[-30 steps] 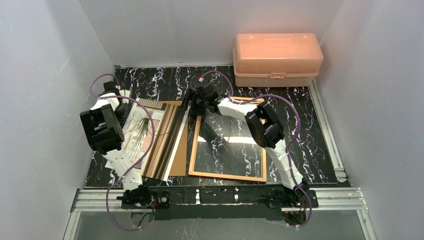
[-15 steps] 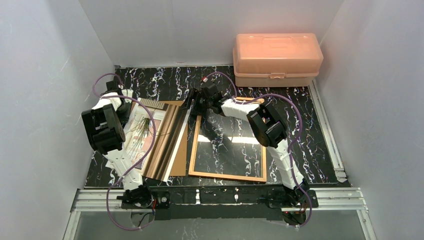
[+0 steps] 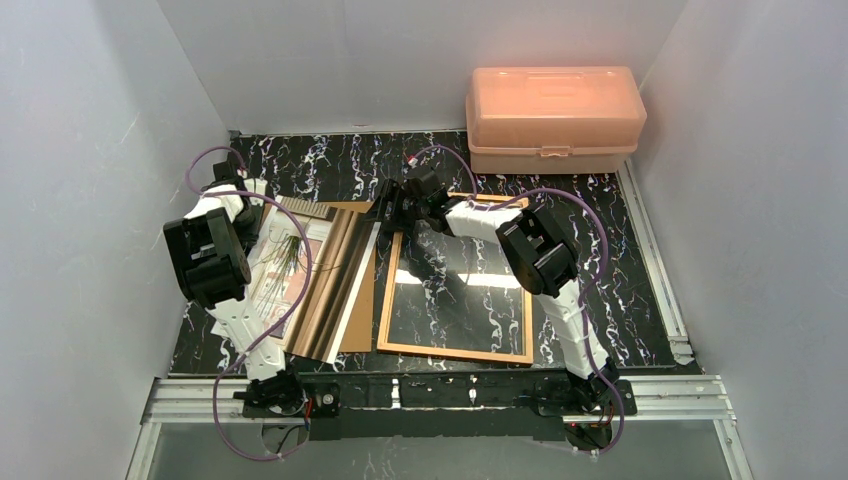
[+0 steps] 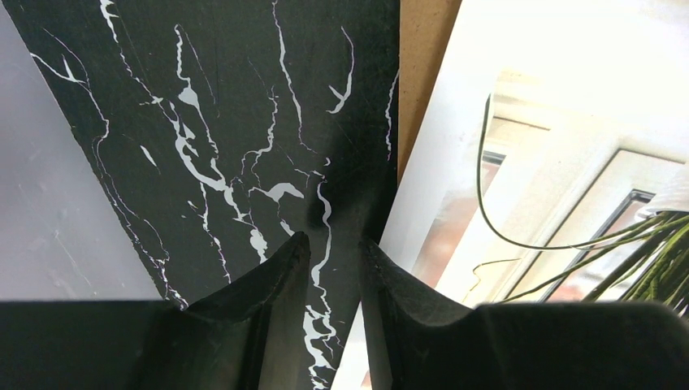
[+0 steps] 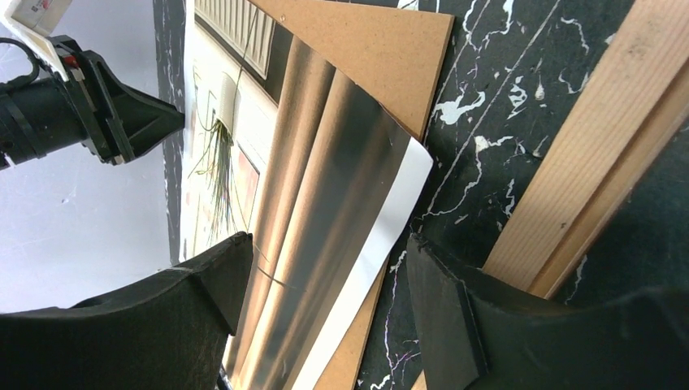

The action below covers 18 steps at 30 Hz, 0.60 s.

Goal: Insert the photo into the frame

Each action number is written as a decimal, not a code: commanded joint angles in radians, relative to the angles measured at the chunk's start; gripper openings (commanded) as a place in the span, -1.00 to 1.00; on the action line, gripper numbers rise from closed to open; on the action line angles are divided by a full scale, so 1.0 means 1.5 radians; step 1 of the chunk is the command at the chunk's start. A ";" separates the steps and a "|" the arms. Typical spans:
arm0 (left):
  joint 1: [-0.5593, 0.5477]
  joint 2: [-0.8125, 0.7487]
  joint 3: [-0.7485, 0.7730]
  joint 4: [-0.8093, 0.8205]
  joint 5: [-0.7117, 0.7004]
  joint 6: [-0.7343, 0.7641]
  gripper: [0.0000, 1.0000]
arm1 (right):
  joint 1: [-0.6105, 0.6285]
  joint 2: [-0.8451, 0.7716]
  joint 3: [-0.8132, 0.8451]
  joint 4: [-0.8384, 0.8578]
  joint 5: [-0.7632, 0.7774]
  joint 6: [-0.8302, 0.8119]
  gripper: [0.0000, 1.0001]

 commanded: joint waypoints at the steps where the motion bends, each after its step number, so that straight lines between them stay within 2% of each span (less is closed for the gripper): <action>1: -0.009 0.031 -0.034 -0.061 0.062 -0.011 -0.43 | 0.010 -0.040 0.003 0.016 -0.013 -0.026 0.53; 7: -0.010 0.027 -0.034 -0.063 0.063 -0.011 -0.44 | 0.015 -0.032 0.011 0.046 -0.033 -0.021 0.49; 13: -0.010 0.027 -0.032 -0.064 0.062 -0.006 -0.45 | 0.024 -0.028 0.039 0.029 -0.034 -0.051 0.48; 15: -0.009 0.027 -0.032 -0.066 0.062 -0.006 -0.45 | 0.026 -0.022 0.060 -0.023 -0.014 -0.066 0.48; 18: -0.009 0.026 -0.030 -0.068 0.063 -0.005 -0.46 | 0.028 -0.020 0.096 -0.142 0.071 -0.097 0.54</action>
